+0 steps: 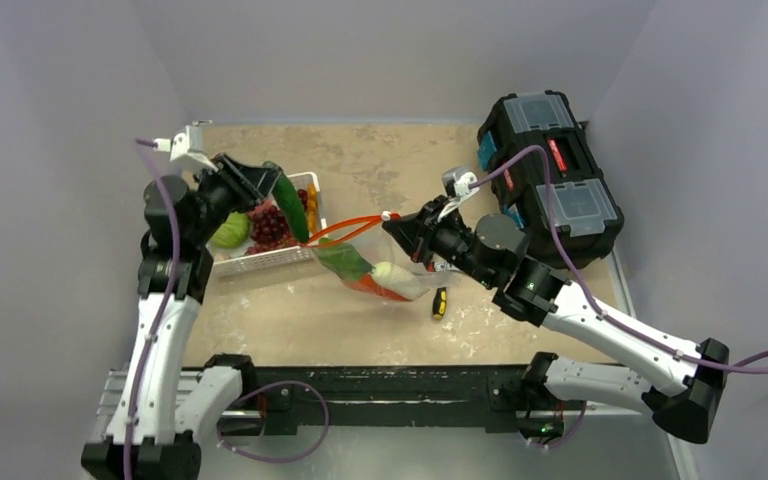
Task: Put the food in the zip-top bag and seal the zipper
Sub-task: Place the fake vegetable in the zipper food storage bag.
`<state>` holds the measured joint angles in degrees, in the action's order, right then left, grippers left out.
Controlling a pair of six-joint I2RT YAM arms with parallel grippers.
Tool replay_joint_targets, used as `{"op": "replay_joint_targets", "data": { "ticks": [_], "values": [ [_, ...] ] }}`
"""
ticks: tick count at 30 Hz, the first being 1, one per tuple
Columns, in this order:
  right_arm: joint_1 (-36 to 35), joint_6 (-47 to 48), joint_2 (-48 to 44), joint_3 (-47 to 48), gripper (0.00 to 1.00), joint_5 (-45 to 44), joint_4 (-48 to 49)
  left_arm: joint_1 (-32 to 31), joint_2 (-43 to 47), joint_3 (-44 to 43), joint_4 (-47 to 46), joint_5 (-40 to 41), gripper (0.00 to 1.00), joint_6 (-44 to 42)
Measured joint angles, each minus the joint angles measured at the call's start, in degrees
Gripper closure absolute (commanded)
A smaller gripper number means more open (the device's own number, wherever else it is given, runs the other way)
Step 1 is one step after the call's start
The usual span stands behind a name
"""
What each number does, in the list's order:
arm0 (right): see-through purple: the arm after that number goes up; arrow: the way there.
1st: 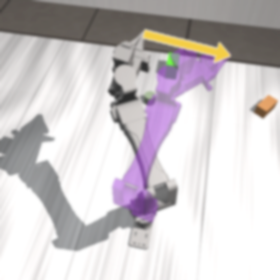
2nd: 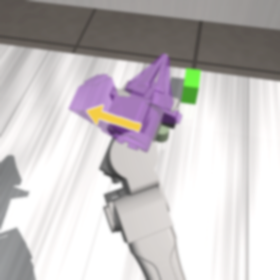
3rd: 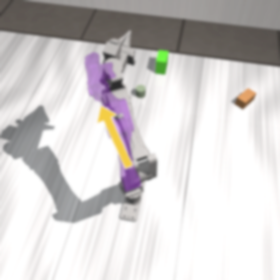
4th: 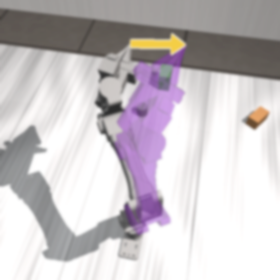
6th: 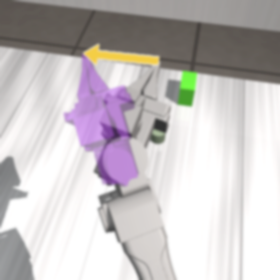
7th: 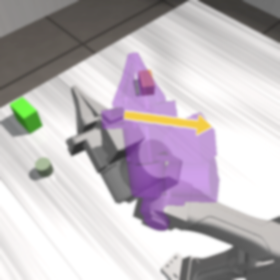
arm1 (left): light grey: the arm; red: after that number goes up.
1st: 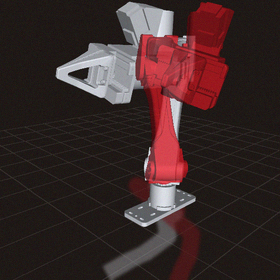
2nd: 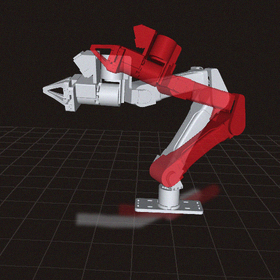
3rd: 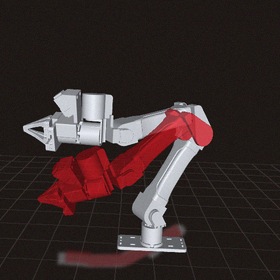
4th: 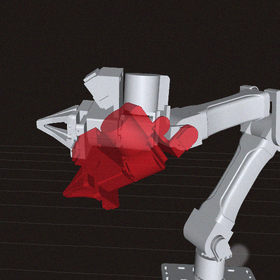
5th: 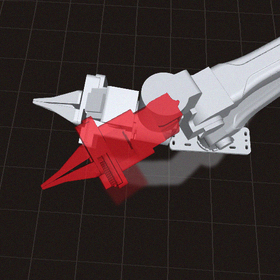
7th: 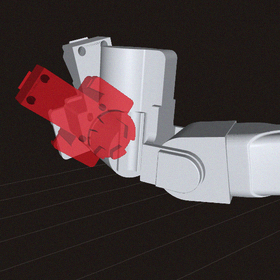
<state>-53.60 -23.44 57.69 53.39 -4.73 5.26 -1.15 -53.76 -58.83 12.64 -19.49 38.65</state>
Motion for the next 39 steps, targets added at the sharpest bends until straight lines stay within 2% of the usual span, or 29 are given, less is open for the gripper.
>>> {"op": "replay_joint_targets", "data": {
  "ticks": [6, 10, 15, 23, 31, 39],
  "values": [
    [0.00, -1.73, 0.70, 0.00, 1.00, 1.27, 0.42, 0.00, 17.22, 10.69, -11.13, -2.89, 1.00, 7.13],
    [0.00, -3.13, 1.42, 0.00, 1.00, 2.34, 1.36, 0.00, 22.97, 13.42, -17.27, -2.93, 1.00, 12.15],
    [0.00, -4.48, 2.03, 0.00, 1.00, 3.28, 2.56, 0.00, 23.78, 16.83, -25.66, -2.86, 1.00, 18.25],
    [0.00, -6.19, 2.03, 0.00, 1.00, 4.22, 3.48, -0.46, 19.47, 22.16, -36.35, -2.25, 1.00, 26.14],
    [0.00, -9.11, 2.05, 0.00, 1.00, 5.27, 4.90, -10.29, 20.46, 28.48, -42.16, 3.26, 1.00, 26.73],
    [0.00, -14.58, 2.27, 0.00, 1.00, 5.38, 7.41, -12.17, 26.08, 36.72, -46.60, 7.65, 1.00, 28.15]
  ]
}}
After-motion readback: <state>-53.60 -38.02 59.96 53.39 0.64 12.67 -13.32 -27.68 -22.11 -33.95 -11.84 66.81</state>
